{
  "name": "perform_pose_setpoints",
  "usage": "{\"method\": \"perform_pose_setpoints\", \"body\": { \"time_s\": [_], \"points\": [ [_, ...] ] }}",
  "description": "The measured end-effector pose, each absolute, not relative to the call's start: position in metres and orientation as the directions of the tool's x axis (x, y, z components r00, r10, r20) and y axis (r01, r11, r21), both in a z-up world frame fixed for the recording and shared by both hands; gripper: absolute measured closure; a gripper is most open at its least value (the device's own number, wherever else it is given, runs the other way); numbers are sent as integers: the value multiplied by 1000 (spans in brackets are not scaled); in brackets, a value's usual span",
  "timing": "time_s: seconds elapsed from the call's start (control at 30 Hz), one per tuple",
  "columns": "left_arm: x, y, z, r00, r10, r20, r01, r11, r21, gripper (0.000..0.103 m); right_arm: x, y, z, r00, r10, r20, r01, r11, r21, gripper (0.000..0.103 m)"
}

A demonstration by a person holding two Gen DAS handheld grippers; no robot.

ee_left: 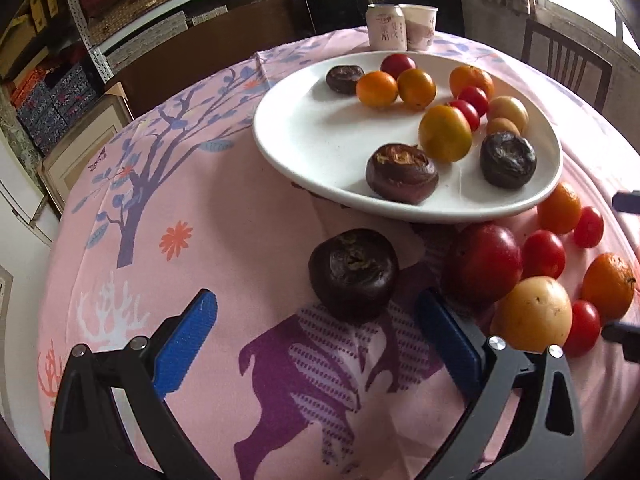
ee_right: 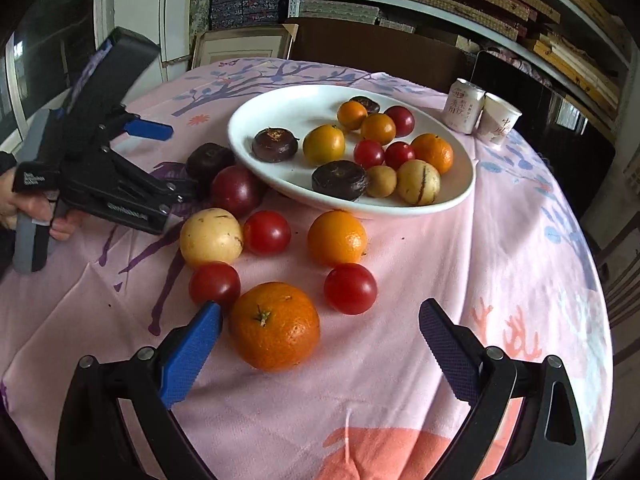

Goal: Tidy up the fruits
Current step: 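Grasp a dark mangosteen with the left tool while the right tool grasps a large orange, then carry the mangosteen and orange over the white plate and open both tools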

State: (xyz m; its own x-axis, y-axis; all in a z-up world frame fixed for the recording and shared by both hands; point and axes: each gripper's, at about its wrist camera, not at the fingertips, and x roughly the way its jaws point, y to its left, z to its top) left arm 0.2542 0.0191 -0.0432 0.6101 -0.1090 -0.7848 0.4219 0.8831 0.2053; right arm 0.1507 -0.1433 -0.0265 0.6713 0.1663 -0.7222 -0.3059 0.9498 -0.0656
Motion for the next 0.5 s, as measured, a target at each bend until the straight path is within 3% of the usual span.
{"method": "perform_pose_setpoints", "body": {
  "time_s": [0.1,0.13,0.17,0.23,0.27,0.37,0.5],
  "points": [
    [261,17,-43,574,-148,-805,435,888,147,5,154,-143,-31,642,216,-736,-334,942,-15,14],
    [260,18,-44,573,-167,-803,450,882,138,11,152,-145,-29,644,230,-730,-330,944,6,33],
    [257,19,-43,563,-214,-798,488,866,112,26,150,-147,-27,644,243,-725,-316,948,37,44],
    [252,16,-41,539,-263,-800,530,844,80,48,145,-151,-25,633,283,-720,-312,945,97,57],
    [249,13,-39,560,-237,-794,519,847,114,62,144,-150,-24,633,278,-722,-302,948,100,57],
    [245,5,-38,584,-206,-785,515,841,163,62,139,-150,-23,645,260,-719,-281,955,94,57],
    [239,8,-36,562,-215,-799,514,848,134,62,129,-154,-19,648,253,-718,-268,959,96,58]
  ]
}}
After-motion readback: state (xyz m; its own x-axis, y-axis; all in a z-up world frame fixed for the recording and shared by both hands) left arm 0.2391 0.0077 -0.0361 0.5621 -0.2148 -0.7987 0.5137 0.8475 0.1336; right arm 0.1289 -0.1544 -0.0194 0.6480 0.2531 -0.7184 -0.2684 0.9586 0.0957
